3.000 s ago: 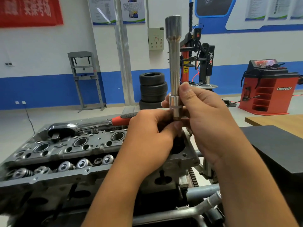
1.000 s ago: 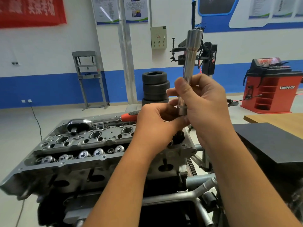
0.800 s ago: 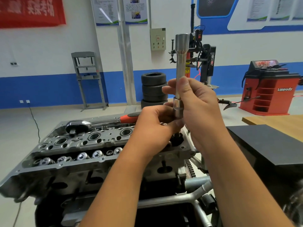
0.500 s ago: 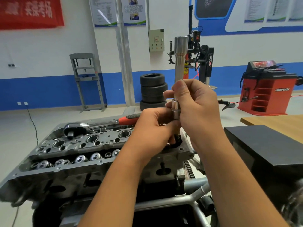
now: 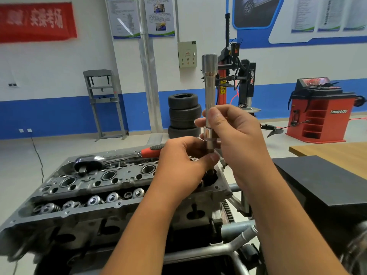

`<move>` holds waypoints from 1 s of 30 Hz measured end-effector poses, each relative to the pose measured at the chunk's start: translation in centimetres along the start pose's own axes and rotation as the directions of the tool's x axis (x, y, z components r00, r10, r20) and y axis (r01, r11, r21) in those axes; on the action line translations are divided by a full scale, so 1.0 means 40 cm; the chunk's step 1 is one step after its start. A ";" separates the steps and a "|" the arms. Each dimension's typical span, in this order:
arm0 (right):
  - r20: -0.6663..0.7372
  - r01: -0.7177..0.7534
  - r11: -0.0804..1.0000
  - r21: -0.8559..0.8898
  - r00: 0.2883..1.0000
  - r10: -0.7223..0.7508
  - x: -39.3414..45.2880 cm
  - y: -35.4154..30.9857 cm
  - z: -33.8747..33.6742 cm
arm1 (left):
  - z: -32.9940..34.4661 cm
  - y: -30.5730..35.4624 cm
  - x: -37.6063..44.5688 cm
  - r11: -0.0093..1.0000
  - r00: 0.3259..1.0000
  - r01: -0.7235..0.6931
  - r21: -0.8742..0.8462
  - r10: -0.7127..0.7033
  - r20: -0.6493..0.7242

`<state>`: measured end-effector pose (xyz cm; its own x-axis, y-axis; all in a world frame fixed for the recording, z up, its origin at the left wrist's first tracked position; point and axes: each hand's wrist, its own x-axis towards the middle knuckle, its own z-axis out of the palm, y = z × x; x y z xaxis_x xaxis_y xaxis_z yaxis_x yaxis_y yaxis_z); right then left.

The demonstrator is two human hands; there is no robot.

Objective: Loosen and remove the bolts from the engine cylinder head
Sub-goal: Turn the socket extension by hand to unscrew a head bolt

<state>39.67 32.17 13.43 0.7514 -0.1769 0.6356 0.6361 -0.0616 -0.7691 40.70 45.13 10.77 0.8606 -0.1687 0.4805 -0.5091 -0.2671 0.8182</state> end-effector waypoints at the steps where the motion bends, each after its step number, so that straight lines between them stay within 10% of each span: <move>1: 0.001 0.001 1.000 0.012 1.000 -0.001 -0.002 0.001 0.000 | 0.003 -0.001 0.000 1.000 0.999 -0.007 0.019 0.007 -0.034; 30: -0.071 -0.023 0.997 0.079 0.997 0.029 -0.007 0.027 0.058 | -0.001 0.008 -0.009 0.995 0.998 -0.022 -0.100 0.028 0.065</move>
<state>40.55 34.45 12.60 0.7552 -0.2477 0.6069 0.6304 0.0208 -0.7760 40.22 45.15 10.85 0.8435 -0.2373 0.4819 -0.5241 -0.1667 0.8352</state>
